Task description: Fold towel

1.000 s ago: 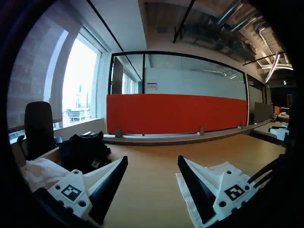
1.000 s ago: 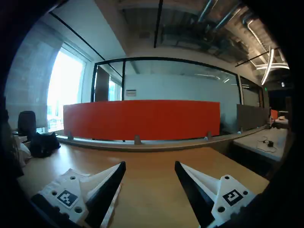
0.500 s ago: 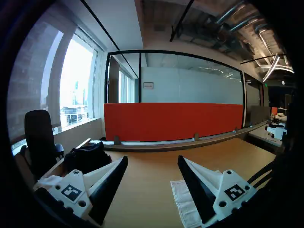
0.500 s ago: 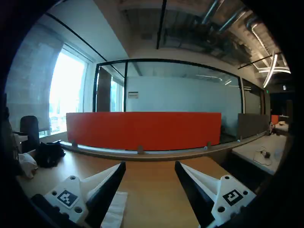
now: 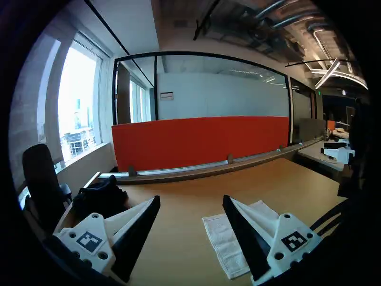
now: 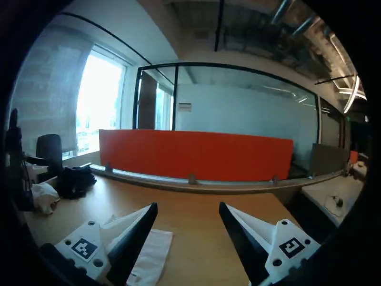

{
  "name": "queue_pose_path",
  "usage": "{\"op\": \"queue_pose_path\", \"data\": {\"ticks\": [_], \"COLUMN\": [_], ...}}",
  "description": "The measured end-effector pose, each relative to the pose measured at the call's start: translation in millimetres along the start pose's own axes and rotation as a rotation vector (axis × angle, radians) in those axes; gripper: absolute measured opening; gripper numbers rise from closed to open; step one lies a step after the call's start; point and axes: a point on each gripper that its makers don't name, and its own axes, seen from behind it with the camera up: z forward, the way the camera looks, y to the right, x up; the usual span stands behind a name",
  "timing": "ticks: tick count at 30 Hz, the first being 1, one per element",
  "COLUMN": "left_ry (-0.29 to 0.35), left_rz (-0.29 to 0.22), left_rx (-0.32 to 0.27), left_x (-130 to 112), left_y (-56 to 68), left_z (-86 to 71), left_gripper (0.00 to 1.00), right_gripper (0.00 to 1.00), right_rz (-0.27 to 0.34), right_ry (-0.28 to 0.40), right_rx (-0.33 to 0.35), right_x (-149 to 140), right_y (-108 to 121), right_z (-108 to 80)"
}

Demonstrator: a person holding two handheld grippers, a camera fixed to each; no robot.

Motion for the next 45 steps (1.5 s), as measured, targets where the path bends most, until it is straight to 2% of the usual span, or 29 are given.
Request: {"op": "queue_pose_path", "data": {"ticks": [8, 18, 24, 29, 35, 45], "left_ry": [-0.05, -0.127, -0.182, -0.22, -0.275, -0.378], "left_rz": [0.033, 0.062, 0.086, 0.108, 0.13, 0.177], "left_rx": [-0.065, -0.142, -0.187, -0.213, -0.254, -0.303], "left_x": [-7.2, -25.5, -42.6, -58.1, -84.8, -144.9], "left_y": [10.9, 23.9, 31.4, 37.4, 52.2, 71.6], "left_z": [-2.3, -5.4, -6.8, -8.4, -7.8, -3.3], "left_gripper": [0.98, 0.97, 0.98, 0.98, 0.98, 0.98], "right_gripper": [1.0, 1.0, 1.0, 1.0, 1.0, 1.0], "right_rz": [-0.041, -0.099, -0.137, -0.166, -0.174, -0.184], "right_ry": [-0.08, -0.216, -0.28, -0.318, -0.367, -0.468], "right_rx": [0.096, 0.252, 0.321, 0.356, 0.377, 0.402], "right_x": [-10.0, -43.4, -60.9, -74.0, -97.3, -157.5], "right_y": [-25.8, -67.7, -84.2, -91.5, -94.5, -94.1], "right_z": [-9.7, -25.2, -29.4, -30.6, -31.0, -32.3]}}
